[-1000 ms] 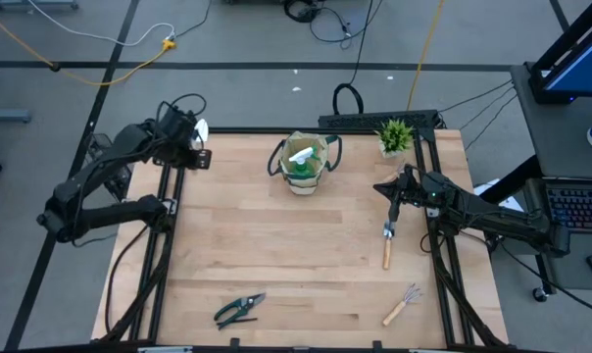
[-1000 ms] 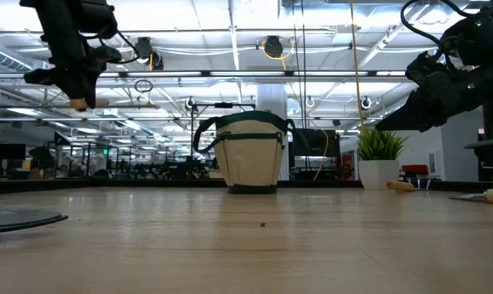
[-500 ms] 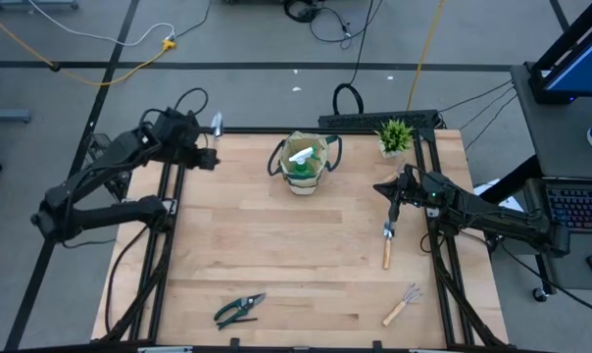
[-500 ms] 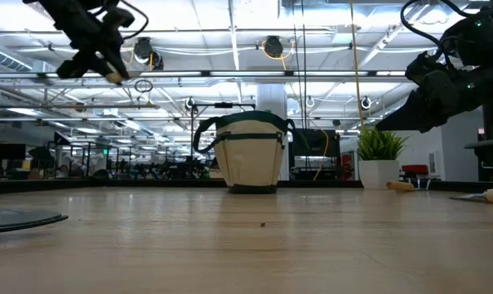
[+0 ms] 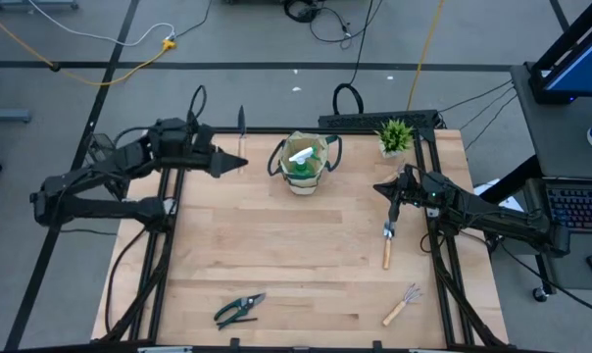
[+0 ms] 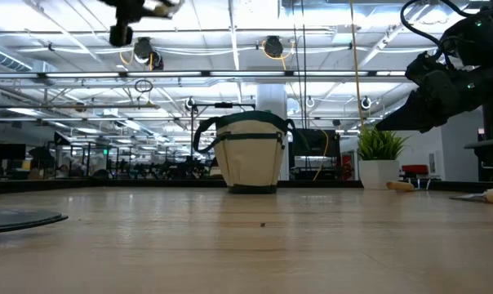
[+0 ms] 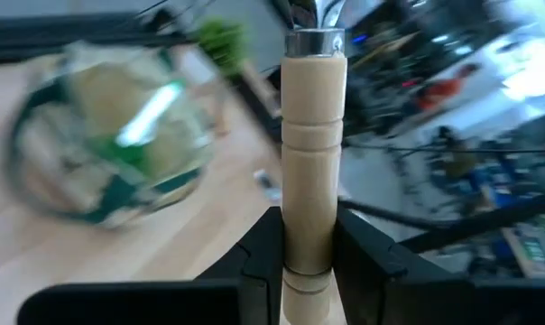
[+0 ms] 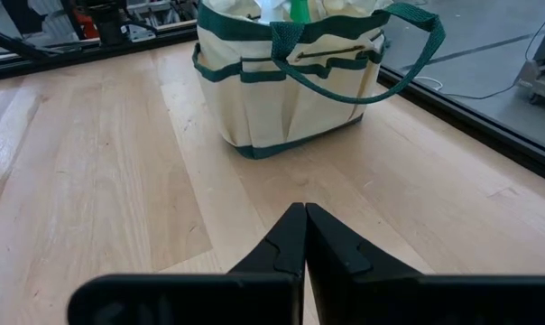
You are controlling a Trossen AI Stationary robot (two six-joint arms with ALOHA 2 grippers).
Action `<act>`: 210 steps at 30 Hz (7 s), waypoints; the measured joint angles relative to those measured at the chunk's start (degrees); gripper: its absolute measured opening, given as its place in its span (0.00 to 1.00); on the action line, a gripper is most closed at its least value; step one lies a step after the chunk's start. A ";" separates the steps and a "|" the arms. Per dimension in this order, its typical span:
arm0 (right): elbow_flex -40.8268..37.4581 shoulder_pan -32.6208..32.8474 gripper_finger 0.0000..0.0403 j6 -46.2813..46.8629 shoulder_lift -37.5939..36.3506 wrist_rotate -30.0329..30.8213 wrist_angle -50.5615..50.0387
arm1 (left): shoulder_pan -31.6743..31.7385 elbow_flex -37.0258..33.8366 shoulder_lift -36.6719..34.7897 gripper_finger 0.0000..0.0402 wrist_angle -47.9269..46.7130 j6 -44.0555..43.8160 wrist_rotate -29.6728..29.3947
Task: Pick & Place Garden tools in Gardening bag
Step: Put the top brown trowel into the gardening bag
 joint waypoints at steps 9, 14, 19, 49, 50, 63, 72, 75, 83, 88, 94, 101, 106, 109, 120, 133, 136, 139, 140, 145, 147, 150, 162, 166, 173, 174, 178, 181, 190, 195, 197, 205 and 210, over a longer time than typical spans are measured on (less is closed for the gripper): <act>0.00 0.00 0.00 0.00 -0.02 -0.02 0.00 | -8.25 0.00 0.00 0.18 13.95 0.55 -3.26; 0.00 -0.02 0.00 0.00 -0.02 -0.02 0.00 | -11.79 0.00 0.02 0.18 18.25 1.81 -3.72; 0.00 0.00 0.00 0.00 0.00 -0.02 0.00 | -14.56 0.00 0.44 0.18 23.11 3.09 -4.30; 0.07 -0.02 0.00 -0.44 0.00 -0.02 -0.11 | -22.39 0.00 15.35 0.18 42.31 38.58 -8.68; 0.07 -0.02 0.00 -0.44 -0.02 -0.02 -0.11 | -22.66 0.00 15.56 0.18 42.28 40.49 -9.49; 0.07 0.00 0.00 -0.46 -0.02 0.00 -0.17 | -26.72 0.00 16.15 0.18 49.13 65.44 -14.67; 0.07 0.00 0.00 -0.46 0.00 0.02 -0.20 | -28.30 0.00 16.13 0.18 57.09 75.75 -14.21; 0.07 0.00 0.00 -0.46 -0.02 0.02 -0.20 | -29.00 0.00 16.13 0.18 59.49 78.67 -13.07; 0.07 -0.02 0.00 -0.46 0.00 0.04 -0.20 | -29.77 0.00 16.13 0.18 60.19 80.19 -12.22; 0.07 -0.02 0.00 -0.46 0.00 0.02 -0.20 | -29.77 0.00 16.13 0.18 59.53 78.51 -14.52; 0.07 -0.01 0.00 -0.46 -0.01 0.02 -0.20 | -29.82 0.00 16.13 0.18 55.35 67.74 -21.11; 0.07 0.00 0.00 -0.46 0.00 0.02 -0.12 | -29.72 0.00 16.13 0.18 46.68 50.64 -32.24; 0.07 -0.02 0.00 -0.46 0.00 0.01 0.04 | -29.05 0.00 16.13 0.18 42.00 40.08 -35.49; 0.07 -0.02 0.00 0.64 -0.02 0.00 0.15 | -28.12 0.00 16.13 0.18 38.70 33.60 -36.03; 0.04 0.00 0.00 12.63 -0.02 -0.20 17.19 | -25.84 0.00 16.13 0.18 26.63 21.62 -36.72; 0.04 0.00 0.07 24.90 2.53 -0.15 34.74 | -25.84 8.43 17.10 0.18 9.67 23.74 -40.08; 0.04 0.00 0.11 27.09 3.80 -0.09 37.45 | -25.50 12.95 18.95 0.18 4.85 25.51 -40.32; 0.04 0.00 0.16 28.98 5.16 -0.06 40.17 | -24.92 17.29 21.14 0.18 -2.09 27.53 -40.33; 0.04 0.00 0.17 29.42 5.58 -0.04 40.89 | -24.63 19.01 22.23 0.18 -3.53 28.41 -40.31; 0.04 0.00 0.24 30.49 7.18 -0.04 43.03 | -23.38 27.20 27.05 0.18 -12.76 32.19 -40.29; 0.04 0.00 0.26 30.33 7.72 -0.04 43.62 | -23.08 30.10 29.01 0.18 -16.61 33.90 -40.27; 0.04 0.00 0.29 29.04 7.94 -0.04 43.67 | -22.56 34.11 31.76 0.18 -19.90 36.57 -40.24; 0.04 0.00 0.34 23.89 8.09 -0.04 43.99 | -21.19 44.72 39.64 0.18 -29.57 49.06 -42.52; 0.96 0.00 0.34 23.05 8.36 -0.03 44.10 | -21.19 47.35 41.95 0.18 -32.34 53.98 -44.57; 7.60 0.00 0.35 16.06 10.48 -0.02 39.19 | -21.19 48.52 43.80 0.18 -33.18 61.90 -50.37; 9.26 0.00 0.36 14.90 11.05 -0.01 37.36 | -21.19 48.44 43.82 0.18 -33.57 63.50 -51.39; 16.15 0.00 0.38 10.38 13.74 -0.04 28.44 | -21.28 48.59 44.37 0.18 -32.63 70.54 -55.85; 21.45 0.00 0.39 7.67 16.33 -0.04 22.76 | -21.45 48.50 44.75 0.18 -32.06 76.88 -59.94; 31.17 0.00 0.44 3.27 23.32 -1.30 18.44 | -21.73 48.50 44.98 0.18 -22.95 96.81 -69.21; 34.93 0.00 0.46 2.75 25.92 -1.73 15.74 | -21.73 48.50 44.98 0.18 -19.03 107.57 -73.12; 36.90 0.00 0.48 2.68 26.98 -1.73 12.88 | -21.73 48.50 44.98 0.18 -17.99 111.77 -73.97; 45.79 0.00 0.55 1.46 31.50 -1.75 4.75 | -21.83 48.50 44.98 0.18 -12.12 123.94 -74.27; 50.91 -0.02 0.61 1.46 34.72 -4.66 2.66 | -22.31 48.48 44.98 0.18 -8.94 133.11 -74.21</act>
